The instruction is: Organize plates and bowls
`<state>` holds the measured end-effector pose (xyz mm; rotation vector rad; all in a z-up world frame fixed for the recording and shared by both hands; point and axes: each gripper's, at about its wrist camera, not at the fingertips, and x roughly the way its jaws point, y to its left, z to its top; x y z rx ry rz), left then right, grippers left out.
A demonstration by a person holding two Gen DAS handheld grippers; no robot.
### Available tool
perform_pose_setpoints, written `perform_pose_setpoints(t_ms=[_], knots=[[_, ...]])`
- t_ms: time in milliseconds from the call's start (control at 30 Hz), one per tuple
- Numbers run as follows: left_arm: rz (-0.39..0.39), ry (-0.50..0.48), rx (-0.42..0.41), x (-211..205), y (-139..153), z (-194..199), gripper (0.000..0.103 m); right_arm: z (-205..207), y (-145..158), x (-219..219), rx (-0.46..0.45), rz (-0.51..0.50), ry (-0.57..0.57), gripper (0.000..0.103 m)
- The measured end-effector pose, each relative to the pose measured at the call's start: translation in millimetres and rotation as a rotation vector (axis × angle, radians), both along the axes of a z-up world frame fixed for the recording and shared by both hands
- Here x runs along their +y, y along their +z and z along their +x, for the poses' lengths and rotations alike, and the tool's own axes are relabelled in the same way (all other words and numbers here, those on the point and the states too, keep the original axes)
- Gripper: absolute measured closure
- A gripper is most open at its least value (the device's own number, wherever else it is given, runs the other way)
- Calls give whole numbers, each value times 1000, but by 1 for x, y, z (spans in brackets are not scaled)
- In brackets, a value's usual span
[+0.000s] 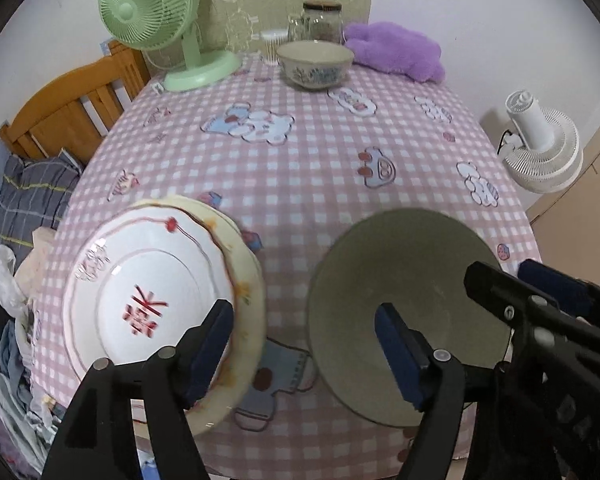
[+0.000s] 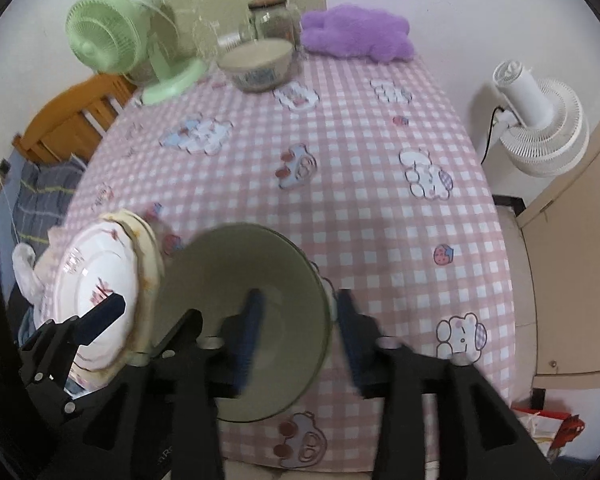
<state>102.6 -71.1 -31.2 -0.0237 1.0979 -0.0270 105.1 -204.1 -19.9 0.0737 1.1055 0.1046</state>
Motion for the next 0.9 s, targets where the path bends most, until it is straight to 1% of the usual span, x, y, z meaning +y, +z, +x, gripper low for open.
perform_pose_setpoints(t_ms=[67, 100, 233, 300, 400, 500, 700, 900], knots=[[-8, -13, -15, 5, 8, 1, 25, -5, 10, 7, -36, -1, -3, 39], [-14, -20, -25, 9, 13, 2, 24, -6, 15, 11, -50, -3, -6, 37], [-22, -63, -68, 19, 34, 11, 22, -6, 33, 23, -91, -2, -29, 33], [-10, -84, -97, 23, 45, 18, 22, -3, 42, 28, -112, 13, -49, 31], [-10, -94, -117, 27, 56, 30, 22, 6, 55, 31, -141, 27, -68, 31], [-5, -78, -140, 29, 68, 43, 22, 19, 66, 34, -165, 28, -60, 31], [12, -49, -205, 25, 89, 74, 21, 56, 90, 33, -211, -10, -15, 31], [28, 25, -200, 19, 92, 110, 21, 99, 94, 25, -219, 4, 38, 31]])
